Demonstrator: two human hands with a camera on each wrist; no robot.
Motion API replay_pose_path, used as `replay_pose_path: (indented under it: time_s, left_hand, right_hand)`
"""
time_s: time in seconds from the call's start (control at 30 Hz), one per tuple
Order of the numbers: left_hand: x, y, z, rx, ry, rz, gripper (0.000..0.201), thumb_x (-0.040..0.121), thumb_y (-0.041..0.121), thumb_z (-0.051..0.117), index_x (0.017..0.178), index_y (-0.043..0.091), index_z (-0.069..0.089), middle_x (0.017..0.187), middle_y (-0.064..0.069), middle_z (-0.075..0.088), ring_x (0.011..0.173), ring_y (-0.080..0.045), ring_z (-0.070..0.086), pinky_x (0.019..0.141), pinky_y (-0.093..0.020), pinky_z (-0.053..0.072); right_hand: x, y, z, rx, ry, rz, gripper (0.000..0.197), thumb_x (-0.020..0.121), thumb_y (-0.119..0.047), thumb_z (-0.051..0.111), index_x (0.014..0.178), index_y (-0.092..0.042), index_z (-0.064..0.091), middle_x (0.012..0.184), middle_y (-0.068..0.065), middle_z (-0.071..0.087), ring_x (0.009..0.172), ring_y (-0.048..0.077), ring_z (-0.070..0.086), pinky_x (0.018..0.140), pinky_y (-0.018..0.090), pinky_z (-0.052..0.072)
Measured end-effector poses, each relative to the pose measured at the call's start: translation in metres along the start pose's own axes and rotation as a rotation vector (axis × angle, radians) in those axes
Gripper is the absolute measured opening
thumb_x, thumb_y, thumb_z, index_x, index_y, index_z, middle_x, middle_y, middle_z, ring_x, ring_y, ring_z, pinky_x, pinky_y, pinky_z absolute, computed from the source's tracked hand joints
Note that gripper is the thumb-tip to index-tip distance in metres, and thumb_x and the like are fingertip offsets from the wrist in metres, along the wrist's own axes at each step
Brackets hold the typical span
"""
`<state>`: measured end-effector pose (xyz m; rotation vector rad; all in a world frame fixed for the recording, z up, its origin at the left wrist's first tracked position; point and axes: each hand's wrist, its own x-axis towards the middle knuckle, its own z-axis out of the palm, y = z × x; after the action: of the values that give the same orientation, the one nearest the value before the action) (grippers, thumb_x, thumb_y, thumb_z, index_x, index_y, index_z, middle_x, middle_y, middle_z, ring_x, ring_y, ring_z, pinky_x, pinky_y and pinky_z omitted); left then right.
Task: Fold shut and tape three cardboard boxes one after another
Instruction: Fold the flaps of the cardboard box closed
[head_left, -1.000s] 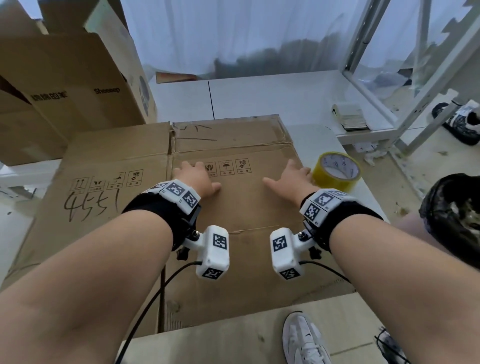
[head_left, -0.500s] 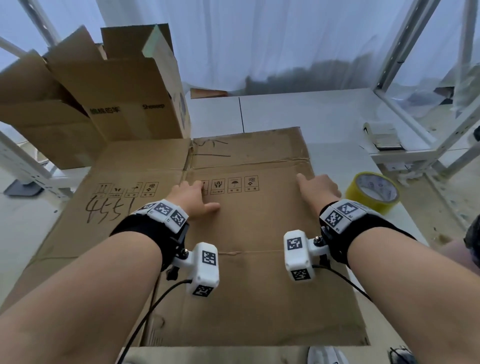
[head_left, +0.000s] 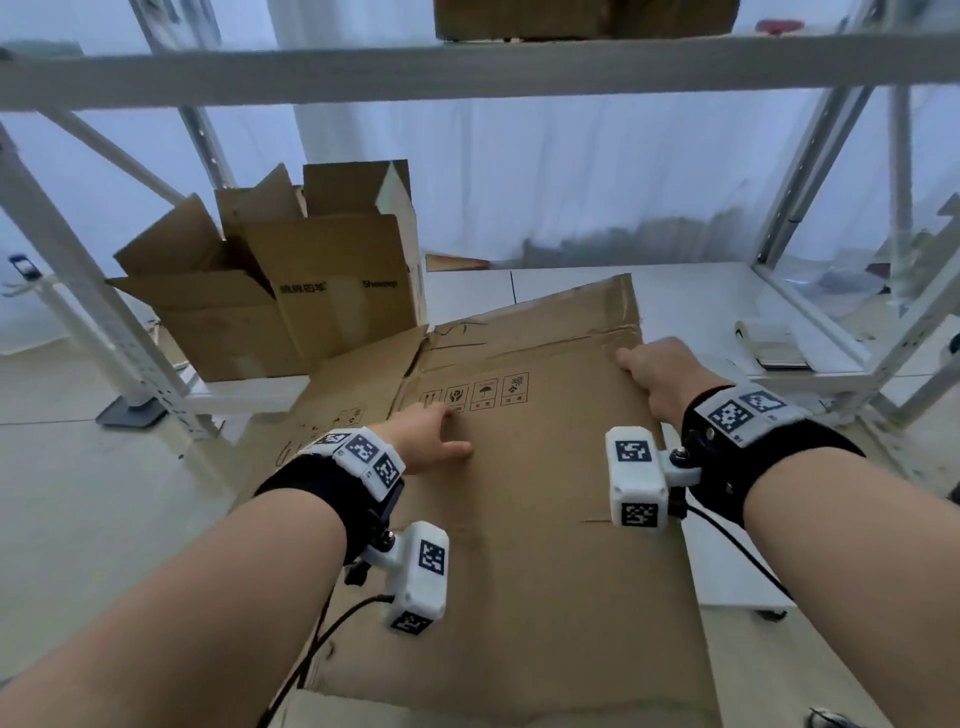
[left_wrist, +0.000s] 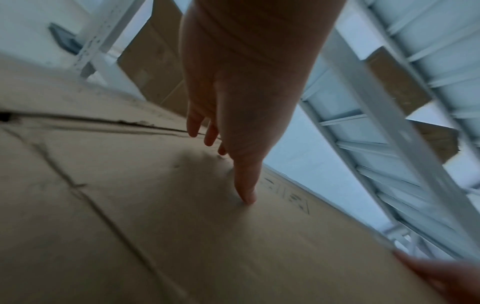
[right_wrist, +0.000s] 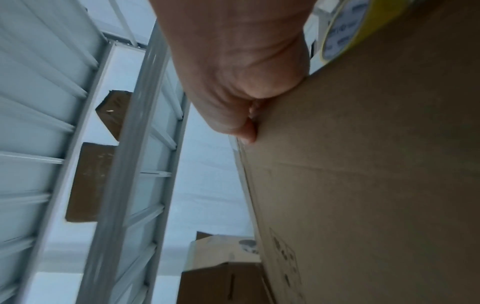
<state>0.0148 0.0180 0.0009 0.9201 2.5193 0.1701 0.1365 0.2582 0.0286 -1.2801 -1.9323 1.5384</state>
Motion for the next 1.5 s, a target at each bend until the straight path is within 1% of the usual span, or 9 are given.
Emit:
replay_pose_path:
  time_s: [0.23,0.43,0.6,0.83,1.0,1.1,1.27,1.4,1.5]
  left_hand:
    - [-0.058,-0.008,-0.043,0.005,0.086,0.023,0.078,0.092,0.056,0.046,0.151,0.016,0.017,0.155,-0.01,0.024,0.142,-0.025,0.026,0.116,-0.043,0.025]
    - [-0.116,-0.021,-0.107,-0.144,0.412,0.004,0.068,0.088,0.054,0.056,0.144,0.027,0.026,0.146,-0.013,0.027,0.13,-0.034,0.038,0.11,-0.047,0.033]
    - [-0.165,-0.023,-0.16,-0.21,0.762,0.044,0.076,0.09,0.05,0.054,0.149,0.024,0.013,0.156,-0.013,0.005,0.143,-0.035,0.013,0.116,-0.045,0.018]
    - [-0.203,0.003,-0.206,-0.243,0.986,0.223,0.079,0.091,0.046,0.055,0.151,0.025,0.008,0.157,-0.008,0.002,0.145,-0.031,0.011,0.116,-0.044,0.02]
    - [-0.213,0.039,-0.205,-0.157,1.043,0.322,0.09,0.088,0.049,0.058,0.151,0.034,-0.003,0.158,0.001,-0.015,0.146,-0.029,-0.004,0.116,-0.046,0.008]
    - [-0.22,0.068,-0.216,-0.005,1.127,0.389,0.096,0.087,0.052,0.059,0.15,0.034,-0.011,0.158,0.006,-0.019,0.146,-0.021,-0.011,0.113,-0.037,-0.008]
    - [-0.243,0.102,-0.241,0.713,1.35,0.48,0.096,0.08,0.052,0.066,0.152,0.03,0.007,0.161,-0.005,0.001,0.144,-0.024,-0.015,0.112,-0.051,-0.016]
    - [-0.274,0.117,-0.264,1.073,1.212,0.404,0.061,0.084,0.056,0.057,0.127,0.013,0.051,0.129,-0.007,0.055,0.132,-0.025,0.039,0.114,-0.049,0.013]
    - [-0.292,0.105,-0.27,0.998,1.203,0.321,0.051,0.089,0.056,0.05,0.113,0.011,0.052,0.111,-0.003,0.057,0.112,-0.024,0.045,0.098,-0.039,0.026]
  right_hand:
    - [-0.077,-0.047,0.012,0.126,0.021,-0.227,0.025,0.089,-0.009,0.051,0.099,0.013,0.06,0.105,0.031,0.063,0.083,0.032,0.062,0.08,0.048,0.054]
    - [-0.146,-0.107,-0.003,0.16,0.0,-0.616,0.014,0.096,-0.025,0.053,0.094,-0.019,0.066,0.099,0.008,0.069,0.093,0.028,0.066,0.087,0.049,0.054]
    - [-0.183,-0.159,-0.031,0.222,0.136,-0.842,0.02,0.101,-0.025,0.045,0.11,-0.016,0.06,0.098,-0.002,0.063,0.087,0.011,0.058,0.075,0.021,0.046]
    - [-0.2,-0.192,-0.055,0.522,0.233,-0.809,0.016,0.103,-0.028,0.037,0.106,-0.022,0.052,0.08,-0.006,0.053,0.068,0.01,0.049,0.064,0.024,0.042]
    - [-0.197,-0.164,-0.047,0.351,0.313,-0.785,0.012,0.1,-0.029,0.042,0.1,-0.026,0.053,0.093,-0.002,0.061,0.089,0.022,0.059,0.085,0.041,0.051]
    - [-0.2,-0.162,-0.051,0.283,0.298,-0.833,0.012,0.1,-0.021,0.047,0.106,-0.02,0.057,0.095,-0.003,0.06,0.089,0.016,0.057,0.088,0.033,0.049]
    - [-0.223,-0.184,-0.055,0.015,0.216,-1.172,0.014,0.094,-0.016,0.059,0.104,-0.014,0.069,0.089,-0.007,0.064,0.081,0.007,0.055,0.071,0.008,0.038]
    - [-0.245,-0.213,-0.054,-0.055,0.102,-1.312,0.011,0.09,-0.017,0.064,0.097,-0.015,0.072,0.084,-0.006,0.066,0.078,0.008,0.056,0.07,0.018,0.041]
    - [-0.251,-0.226,-0.055,-0.075,-0.012,-1.23,0.013,0.089,-0.021,0.066,0.102,-0.02,0.065,0.091,-0.006,0.065,0.087,0.012,0.059,0.082,0.027,0.047]
